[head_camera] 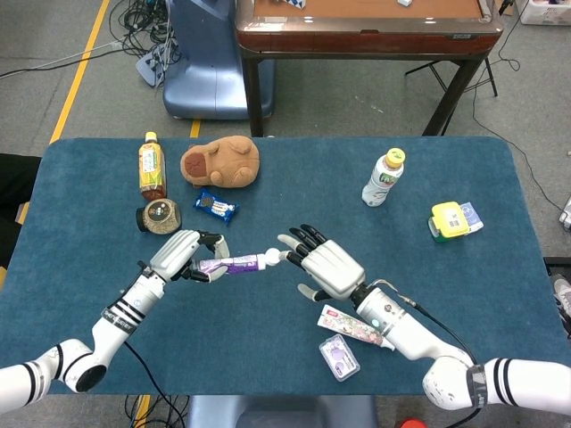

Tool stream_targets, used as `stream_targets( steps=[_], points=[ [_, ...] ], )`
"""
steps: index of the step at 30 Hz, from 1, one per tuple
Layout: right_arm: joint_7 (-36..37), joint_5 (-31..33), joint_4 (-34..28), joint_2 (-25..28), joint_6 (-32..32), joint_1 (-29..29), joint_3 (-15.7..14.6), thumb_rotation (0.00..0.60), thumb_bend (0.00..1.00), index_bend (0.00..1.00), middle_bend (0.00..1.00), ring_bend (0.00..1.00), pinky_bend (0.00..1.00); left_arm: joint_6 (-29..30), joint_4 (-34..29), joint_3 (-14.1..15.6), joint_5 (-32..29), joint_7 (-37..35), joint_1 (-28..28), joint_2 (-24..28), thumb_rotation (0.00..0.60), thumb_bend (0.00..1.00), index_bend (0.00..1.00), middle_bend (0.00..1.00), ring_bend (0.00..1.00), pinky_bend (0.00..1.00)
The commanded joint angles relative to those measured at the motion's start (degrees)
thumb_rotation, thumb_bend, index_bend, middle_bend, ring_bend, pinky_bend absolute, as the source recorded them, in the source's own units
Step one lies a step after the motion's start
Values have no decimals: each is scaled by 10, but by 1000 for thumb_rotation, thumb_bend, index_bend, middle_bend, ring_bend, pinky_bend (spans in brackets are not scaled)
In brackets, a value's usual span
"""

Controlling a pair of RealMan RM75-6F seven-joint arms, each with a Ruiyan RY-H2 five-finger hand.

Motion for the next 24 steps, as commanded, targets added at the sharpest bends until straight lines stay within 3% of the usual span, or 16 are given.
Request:
stream_targets(
  steps=[1, 15, 20, 24],
  points=[
    [5, -1, 6, -5, 3, 0, -1, 597, 414, 247, 96, 0, 0, 0, -1, -1, 0, -3, 0, 3, 600, 358, 568, 678, 467, 391],
    [46, -8, 33, -39, 15, 1, 2, 596, 419, 247, 96, 0, 0, -1, -7, -8, -3, -31, 1, 10, 600, 358, 568, 678, 467, 400],
    [79, -29, -3, -6, 25, -12, -1, 596, 419, 247, 96, 0, 0, 6, 1, 2, 12, -22, 5, 10, 600, 358, 568, 678, 467, 403],
    [145, -41, -41, 32, 30, -23, 5, 597, 418, 247, 96, 0, 0, 13, 9, 9, 23, -17, 7, 7, 600, 358, 569, 678, 473, 416]
  ],
)
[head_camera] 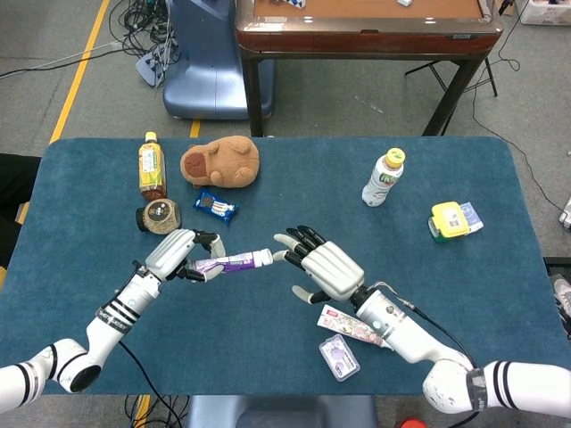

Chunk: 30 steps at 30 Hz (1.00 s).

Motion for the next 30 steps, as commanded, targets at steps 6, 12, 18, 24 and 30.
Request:
stream_targets(
  steps=[6, 12, 18, 24, 30],
  points=[
    [179, -1, -43, 27, 7, -19, 26, 598, 177, 177, 63, 0, 0, 8, -4, -1, 2, 1, 1, -4, 600, 359, 570, 681, 486, 425],
    [317, 13, -26, 9, -28, -7, 49, 595, 0, 0, 0, 0, 0, 8, -25, -12, -11, 3, 0, 4, 600, 358, 571, 684, 486, 426],
    [413, 11, -7, -8, -45, 1, 67, 564, 0, 0, 0, 0, 0, 15, -43, -18, -20, 0, 5, 5, 600, 358, 574, 687, 487, 426],
    [459, 8, 17, -23, -45, 6, 78, 536, 0, 0, 0, 0, 0, 23, -51, -18, -19, -2, 10, 8, 600, 359, 574, 687, 487, 426],
    [506, 14, 43, -51, -44, 12, 90, 515, 0, 0, 0, 0, 0, 29, -59, -25, -25, -8, 13, 7, 600, 361, 575, 688, 487, 426]
  ],
)
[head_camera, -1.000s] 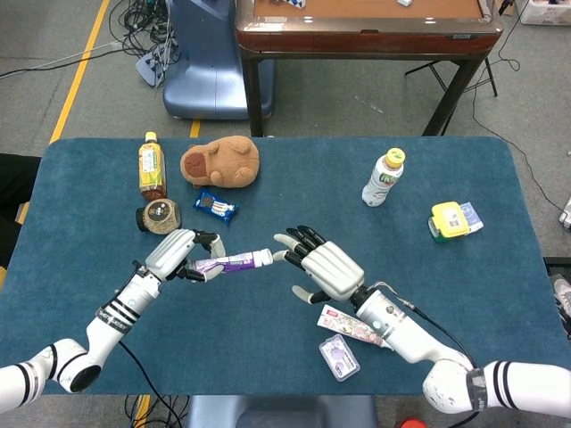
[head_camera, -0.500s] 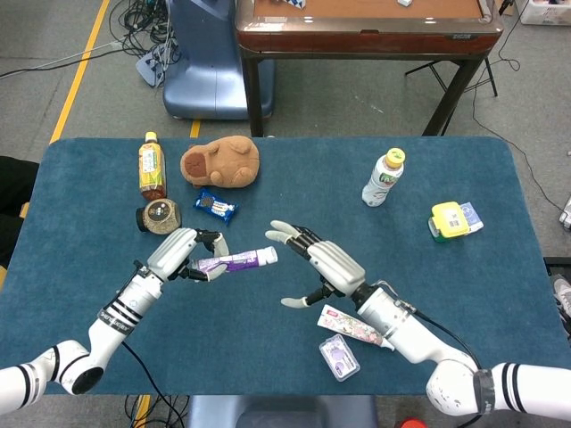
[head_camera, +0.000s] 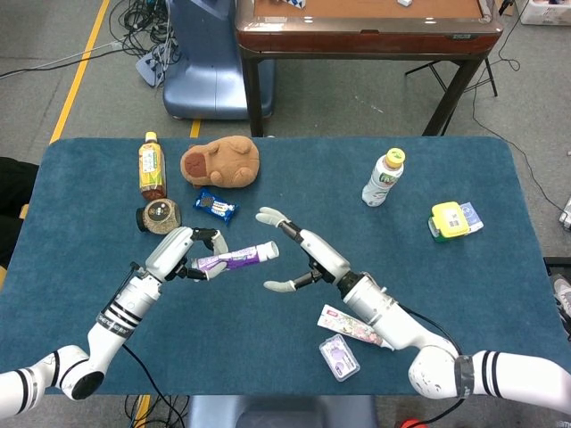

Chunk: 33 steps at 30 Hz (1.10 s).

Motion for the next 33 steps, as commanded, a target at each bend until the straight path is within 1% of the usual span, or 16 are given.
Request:
stream_targets(
  steps=[1, 9, 18, 21, 25, 27, 33],
  points=[
    [27, 5, 16, -16, -2, 5, 8, 508, 0, 0, 0, 0, 0, 1, -3, -2, -1, -3, 1, 1, 600, 362, 575, 688, 487, 426],
    [87, 9, 35, -38, -13, 16, 23, 492, 0, 0, 0, 0, 0, 12, -17, -2, 10, -6, 5, 5, 600, 362, 575, 689, 487, 426],
    [127, 4, 54, -67, -10, 27, 34, 481, 0, 0, 0, 0, 0, 15, -25, -4, 13, -6, 5, 6, 600, 362, 575, 689, 487, 426],
    [148, 4, 55, -72, -15, 30, 37, 435, 0, 0, 0, 0, 0, 14, -24, -6, 11, -7, 4, 5, 600, 363, 575, 689, 487, 426],
    [171, 4, 58, -77, -21, 34, 42, 328, 0, 0, 0, 0, 0, 14, -25, -7, 10, -9, 4, 5, 600, 362, 575, 690, 487, 426],
    [184, 6, 61, -80, -24, 36, 45, 298, 0, 0, 0, 0, 0, 14, -24, -8, 9, -11, 4, 5, 600, 363, 576, 691, 487, 426],
    [202, 0, 69, -85, -34, 47, 49, 285, 0, 0, 0, 0, 0, 14, -25, -10, 9, -15, 4, 7, 600, 363, 577, 693, 487, 426]
  ],
)
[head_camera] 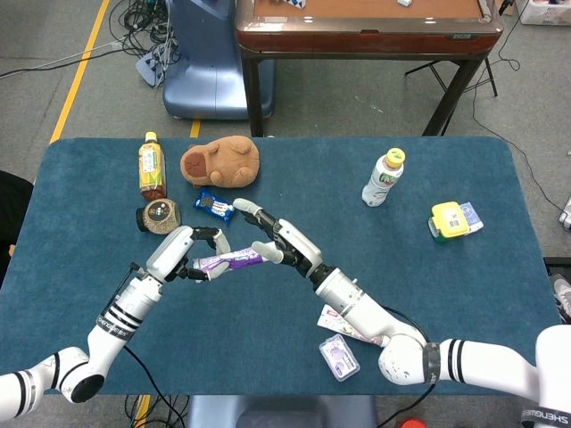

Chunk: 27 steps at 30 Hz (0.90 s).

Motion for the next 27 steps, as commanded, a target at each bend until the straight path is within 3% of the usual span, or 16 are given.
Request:
stream_targets(
  steps=[1, 27],
  points=[
    [7, -2, 4, -5, -3, 5, 3, 286, 0, 0, 0, 0, 0, 1, 0, -1, 0, -1, 0, 0, 600, 363, 577, 693, 487, 426],
    [84, -21, 38, -65, 68, -13, 6, 286, 0, 0, 0, 0, 0, -10, -1, -12, -21, -27, 2, 4, 600, 363, 577, 693, 487, 426]
  ],
)
